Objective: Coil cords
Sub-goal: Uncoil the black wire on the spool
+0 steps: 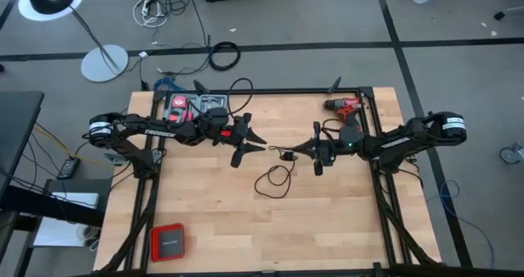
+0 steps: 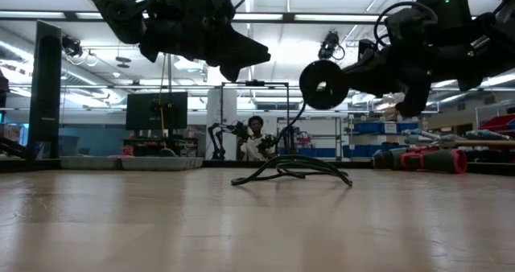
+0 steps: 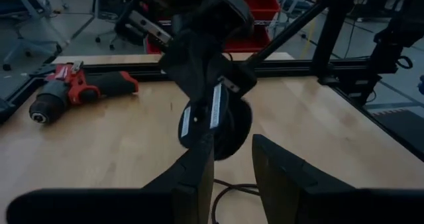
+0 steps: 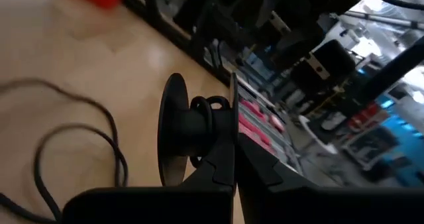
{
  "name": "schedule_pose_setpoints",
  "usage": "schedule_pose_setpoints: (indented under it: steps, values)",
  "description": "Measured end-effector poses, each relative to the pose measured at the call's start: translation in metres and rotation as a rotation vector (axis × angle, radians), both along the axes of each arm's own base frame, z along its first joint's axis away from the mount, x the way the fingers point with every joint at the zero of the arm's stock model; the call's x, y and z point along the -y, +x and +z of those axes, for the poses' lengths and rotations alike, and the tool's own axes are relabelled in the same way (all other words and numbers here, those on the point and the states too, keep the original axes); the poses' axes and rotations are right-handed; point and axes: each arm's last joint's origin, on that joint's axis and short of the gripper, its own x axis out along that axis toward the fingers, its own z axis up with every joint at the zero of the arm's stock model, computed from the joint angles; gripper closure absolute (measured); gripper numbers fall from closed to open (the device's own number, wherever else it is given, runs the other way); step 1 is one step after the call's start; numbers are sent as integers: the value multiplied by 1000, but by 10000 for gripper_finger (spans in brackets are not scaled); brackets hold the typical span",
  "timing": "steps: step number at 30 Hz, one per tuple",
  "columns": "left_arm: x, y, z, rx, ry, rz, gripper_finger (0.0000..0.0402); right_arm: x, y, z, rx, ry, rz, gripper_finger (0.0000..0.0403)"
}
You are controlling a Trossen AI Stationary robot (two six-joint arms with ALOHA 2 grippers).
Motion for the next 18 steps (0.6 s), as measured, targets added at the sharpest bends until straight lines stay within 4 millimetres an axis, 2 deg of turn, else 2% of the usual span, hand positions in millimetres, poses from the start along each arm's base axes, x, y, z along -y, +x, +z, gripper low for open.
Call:
schedule_pose_setpoints:
  steps: [10, 18]
  values:
    - [0, 0, 0, 2, 12, 9, 296, -4, 0, -2, -22, -91, -53, 403]
    - [0, 0, -2, -28, -13, 19, 296, -3, 0, 0, -2, -38, -111, 403]
